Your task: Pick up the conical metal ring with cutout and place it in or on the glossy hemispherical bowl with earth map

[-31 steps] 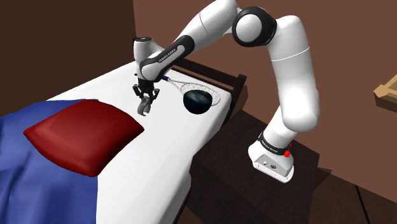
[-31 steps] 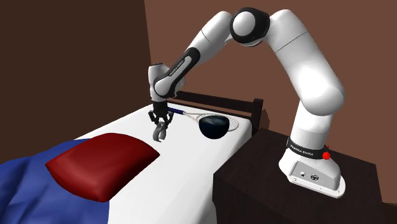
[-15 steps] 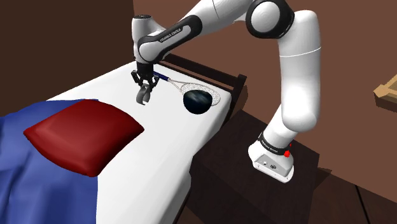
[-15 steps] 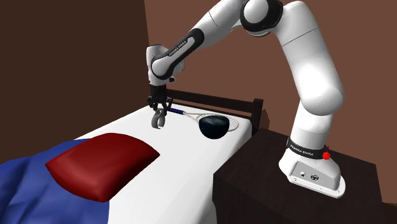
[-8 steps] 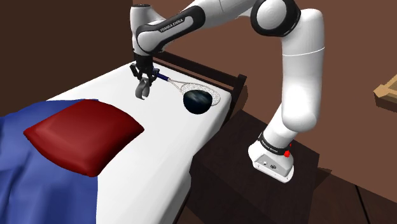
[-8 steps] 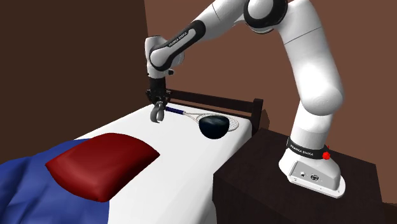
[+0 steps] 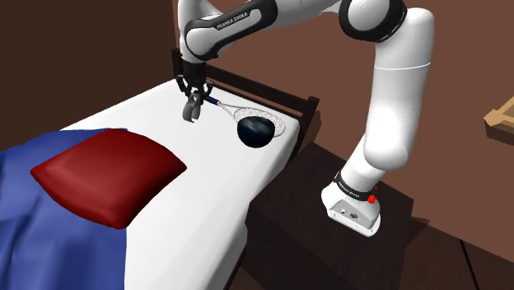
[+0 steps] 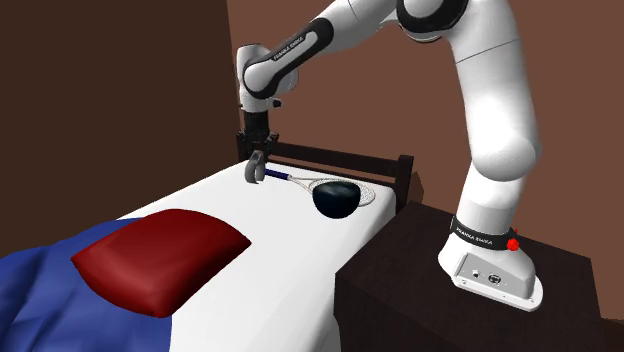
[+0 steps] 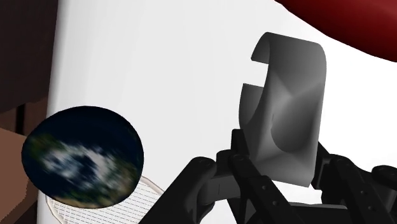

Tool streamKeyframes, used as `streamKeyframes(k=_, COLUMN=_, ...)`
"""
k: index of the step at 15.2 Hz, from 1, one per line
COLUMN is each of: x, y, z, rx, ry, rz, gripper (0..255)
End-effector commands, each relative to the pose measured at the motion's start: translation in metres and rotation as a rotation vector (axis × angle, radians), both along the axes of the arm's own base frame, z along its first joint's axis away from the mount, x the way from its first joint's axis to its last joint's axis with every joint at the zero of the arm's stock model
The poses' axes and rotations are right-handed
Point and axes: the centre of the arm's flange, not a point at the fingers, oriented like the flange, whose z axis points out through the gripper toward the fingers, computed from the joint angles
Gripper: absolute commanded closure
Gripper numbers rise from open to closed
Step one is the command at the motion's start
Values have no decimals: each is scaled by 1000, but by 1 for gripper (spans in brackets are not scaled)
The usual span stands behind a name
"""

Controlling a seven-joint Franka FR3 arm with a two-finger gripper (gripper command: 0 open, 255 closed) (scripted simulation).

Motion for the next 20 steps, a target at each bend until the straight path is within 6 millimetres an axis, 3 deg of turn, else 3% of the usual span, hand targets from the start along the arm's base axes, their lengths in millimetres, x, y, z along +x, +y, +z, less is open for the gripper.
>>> streamKeyframes(k=1, x=-12, y=-21, z=6, rx=0, ry=0, rz=0, gripper=255)
streamKeyframes(k=20, x=-139, y=-237, z=25, rx=0, ry=0, rz=0, gripper=255)
